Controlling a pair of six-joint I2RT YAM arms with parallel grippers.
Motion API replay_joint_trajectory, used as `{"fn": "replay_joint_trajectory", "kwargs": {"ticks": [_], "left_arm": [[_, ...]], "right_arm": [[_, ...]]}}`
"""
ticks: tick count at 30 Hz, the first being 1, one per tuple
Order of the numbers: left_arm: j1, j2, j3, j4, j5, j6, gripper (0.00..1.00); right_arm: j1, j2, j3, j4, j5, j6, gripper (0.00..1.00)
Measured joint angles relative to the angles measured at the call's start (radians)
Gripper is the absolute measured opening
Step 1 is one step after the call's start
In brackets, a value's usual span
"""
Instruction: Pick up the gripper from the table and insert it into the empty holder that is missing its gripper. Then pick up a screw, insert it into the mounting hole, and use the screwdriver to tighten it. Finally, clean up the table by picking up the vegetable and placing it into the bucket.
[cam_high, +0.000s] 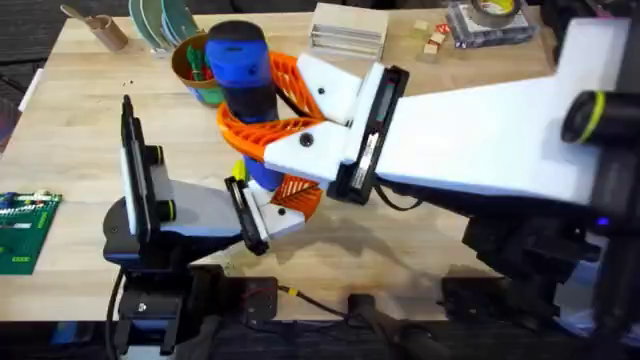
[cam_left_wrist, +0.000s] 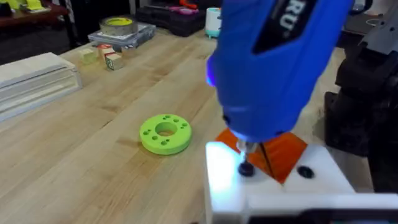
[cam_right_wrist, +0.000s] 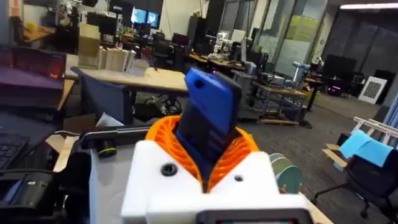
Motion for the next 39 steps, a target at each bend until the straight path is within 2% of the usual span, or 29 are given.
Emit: {"fn": "replay_joint_trajectory", "kwargs": {"ticks": [39], "left_arm": [[0.0, 0.0, 0.0, 0.0, 0.0, 0.0, 0.004]], "right_arm": [[0.001, 0.022, -0.002, 0.051, -0.001, 0.01, 0.03]]}}
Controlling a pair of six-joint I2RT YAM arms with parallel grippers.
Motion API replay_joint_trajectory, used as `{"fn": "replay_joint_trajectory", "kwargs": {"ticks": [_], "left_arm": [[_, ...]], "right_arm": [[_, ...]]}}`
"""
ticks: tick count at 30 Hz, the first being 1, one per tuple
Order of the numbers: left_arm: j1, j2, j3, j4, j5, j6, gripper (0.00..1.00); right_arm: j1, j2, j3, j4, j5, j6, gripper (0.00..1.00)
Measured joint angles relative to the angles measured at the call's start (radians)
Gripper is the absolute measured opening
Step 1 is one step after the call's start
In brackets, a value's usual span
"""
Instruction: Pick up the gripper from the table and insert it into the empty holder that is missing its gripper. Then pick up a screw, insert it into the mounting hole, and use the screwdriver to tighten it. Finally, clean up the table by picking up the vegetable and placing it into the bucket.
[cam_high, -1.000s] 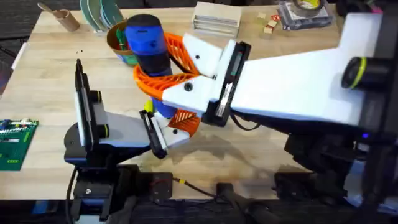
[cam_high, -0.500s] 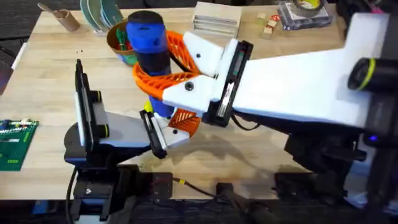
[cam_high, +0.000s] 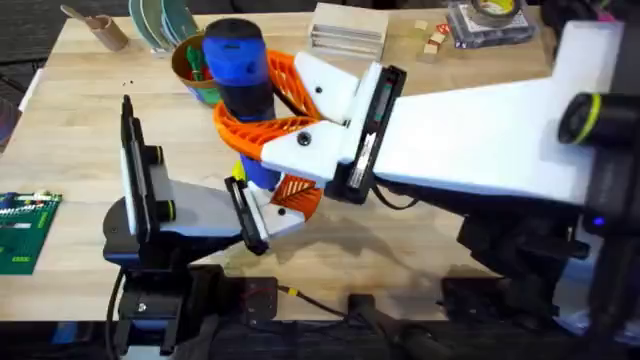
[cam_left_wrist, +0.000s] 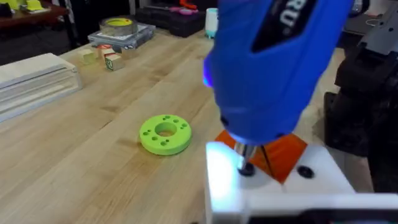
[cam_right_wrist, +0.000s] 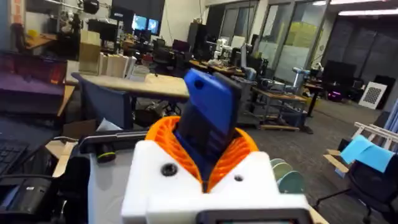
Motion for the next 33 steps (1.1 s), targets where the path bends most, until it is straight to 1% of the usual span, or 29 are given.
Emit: {"fn": "replay_joint_trajectory", "kwargs": {"ticks": [11, 17, 18, 19, 21, 22, 23, 24, 26, 33], "left_arm": [[0.0, 0.0, 0.0, 0.0, 0.0, 0.0, 0.004], [0.0, 0.0, 0.0, 0.0, 0.0, 0.0, 0.004], [0.0, 0.0, 0.0, 0.0, 0.0, 0.006, 0.048], [-0.001, 0.0, 0.0, 0.0, 0.003, 0.006, 0.224], [-0.002, 0.0, 0.0, 0.0, 0.003, 0.006, 0.53], [-0.002, 0.0, 0.0, 0.0, 0.003, 0.006, 0.701], [-0.002, 0.0, 0.0, 0.0, 0.003, 0.006, 0.845], [-0.002, 0.0, 0.0, 0.0, 0.003, 0.003, 0.959], [-0.002, 0.0, 0.0, 0.0, 0.003, 0.003, 0.99], [-0.002, 0.0, 0.0, 0.0, 0.003, 0.003, 0.993]], "right_arm": [[0.0, 0.0, 0.0, 0.0, 0.0, 0.003, 0.03], [0.0, -0.01, 0.0, -0.027, 0.0, 0.002, 0.03], [0.0, -0.01, 0.0, -0.029, 0.0, 0.002, 0.03], [0.0, -0.01, 0.0, -0.031, 0.002, -0.002, 0.03], [-0.002, -0.01, 0.0, -0.033, 0.004, -0.001, 0.03], [-0.001, -0.01, 0.0, -0.035, 0.0, 0.0, 0.03], [0.002, -0.011, 0.0, -0.037, -0.001, 0.002, 0.03], [0.003, -0.013, 0.0, -0.038, -0.002, 0.003, 0.03], [0.004, -0.02, 0.0, -0.039, -0.003, 0.003, 0.03], [0.004, -0.049, 0.0, -0.047, -0.003, 0.002, 0.03]]}}
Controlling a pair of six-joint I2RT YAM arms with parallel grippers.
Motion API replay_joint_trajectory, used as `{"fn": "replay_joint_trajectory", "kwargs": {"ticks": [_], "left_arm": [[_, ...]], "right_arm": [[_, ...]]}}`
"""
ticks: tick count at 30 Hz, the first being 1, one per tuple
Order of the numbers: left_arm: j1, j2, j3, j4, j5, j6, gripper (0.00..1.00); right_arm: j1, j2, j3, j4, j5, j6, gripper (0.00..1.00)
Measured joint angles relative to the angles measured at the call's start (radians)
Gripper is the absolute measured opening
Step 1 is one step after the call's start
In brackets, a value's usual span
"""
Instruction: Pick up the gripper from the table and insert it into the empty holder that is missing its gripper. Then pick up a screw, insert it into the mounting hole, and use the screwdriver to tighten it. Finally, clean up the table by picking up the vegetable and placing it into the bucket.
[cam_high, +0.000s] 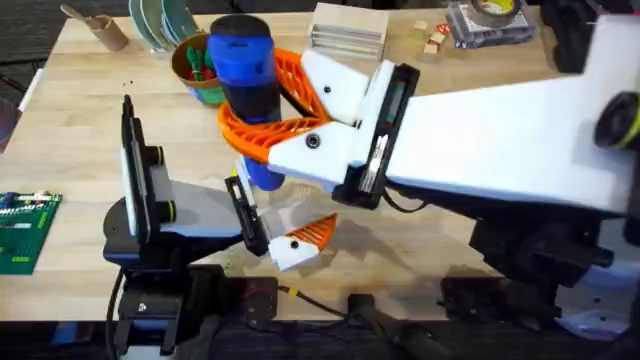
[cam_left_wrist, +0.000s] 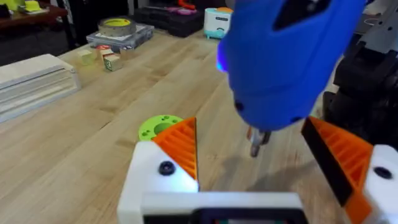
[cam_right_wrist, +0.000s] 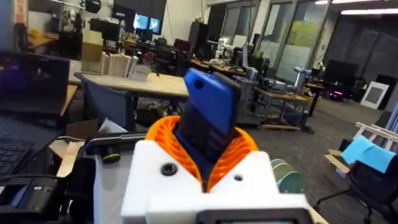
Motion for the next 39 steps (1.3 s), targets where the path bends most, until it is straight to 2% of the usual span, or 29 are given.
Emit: {"fn": "replay_joint_trajectory", "kwargs": {"ticks": [11, 12, 17, 18, 20, 26, 39], "left_arm": [[0.0, 0.0, 0.0, 0.0, 0.0, -0.002, 0.976], [0.0, 0.0, 0.0, 0.0, 0.0, -0.001, 0.908], [0.0, 0.0, 0.0, 0.0, 0.0, -0.003, 0.125], [0.0, 0.0, 0.0, 0.0, 0.0, 0.002, 0.036], [0.0, 0.0, 0.0, 0.0, 0.0, 0.001, 0.006], [0.0, 0.0, 0.0, 0.0, 0.0, 0.0, 0.004], [0.0, 0.0, 0.0, 0.0, 0.0, 0.0, 0.004]], "right_arm": [[-0.029, 0.0, 0.0, -0.003, 0.0, -0.012, 0.03], [-0.033, 0.0, 0.0, -0.003, 0.001, -0.012, 0.03], [-0.036, -0.007, 0.0, -0.005, 0.002, -0.012, 0.03], [-0.036, -0.01, 0.0, -0.006, 0.002, -0.012, 0.03], [-0.036, -0.016, 0.0, -0.014, 0.002, -0.012, 0.03], [-0.036, -0.019, 0.001, -0.097, 0.002, -0.008, 0.03], [-0.036, -0.017, 0.027, -0.088, -0.034, 0.011, 0.03]]}}
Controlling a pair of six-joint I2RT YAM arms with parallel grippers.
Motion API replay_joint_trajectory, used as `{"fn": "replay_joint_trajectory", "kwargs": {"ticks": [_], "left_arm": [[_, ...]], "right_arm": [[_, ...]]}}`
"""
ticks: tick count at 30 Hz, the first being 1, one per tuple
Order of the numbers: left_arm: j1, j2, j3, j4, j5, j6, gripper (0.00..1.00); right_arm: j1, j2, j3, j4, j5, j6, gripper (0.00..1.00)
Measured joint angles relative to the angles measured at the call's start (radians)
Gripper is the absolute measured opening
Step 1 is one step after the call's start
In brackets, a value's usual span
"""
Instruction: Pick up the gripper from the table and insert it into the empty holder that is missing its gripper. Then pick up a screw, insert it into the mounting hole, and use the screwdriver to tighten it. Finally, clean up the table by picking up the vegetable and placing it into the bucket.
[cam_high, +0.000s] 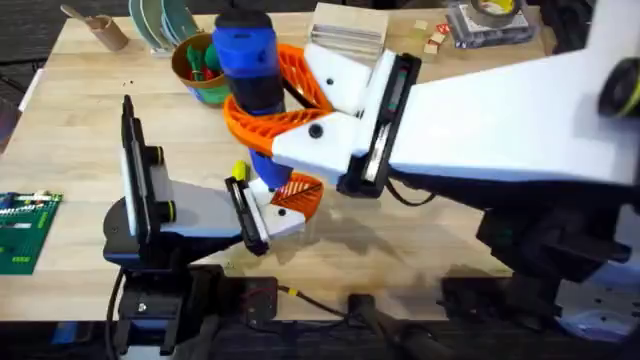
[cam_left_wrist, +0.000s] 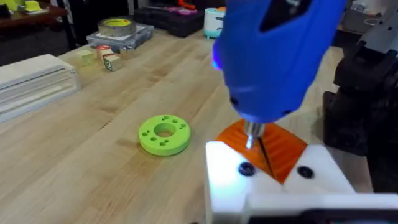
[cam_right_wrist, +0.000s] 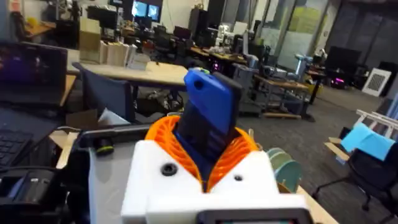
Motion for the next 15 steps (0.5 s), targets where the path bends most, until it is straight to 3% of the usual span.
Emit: {"fn": "replay_joint_trajectory", "kwargs": {"ticks": [15], "left_arm": [[0.0, 0.0, 0.0, 0.0, 0.0, 0.0, 0.004]], "right_arm": [[0.0, 0.031, 0.005, 0.024, -0.012, 0.008, 0.03]]}}
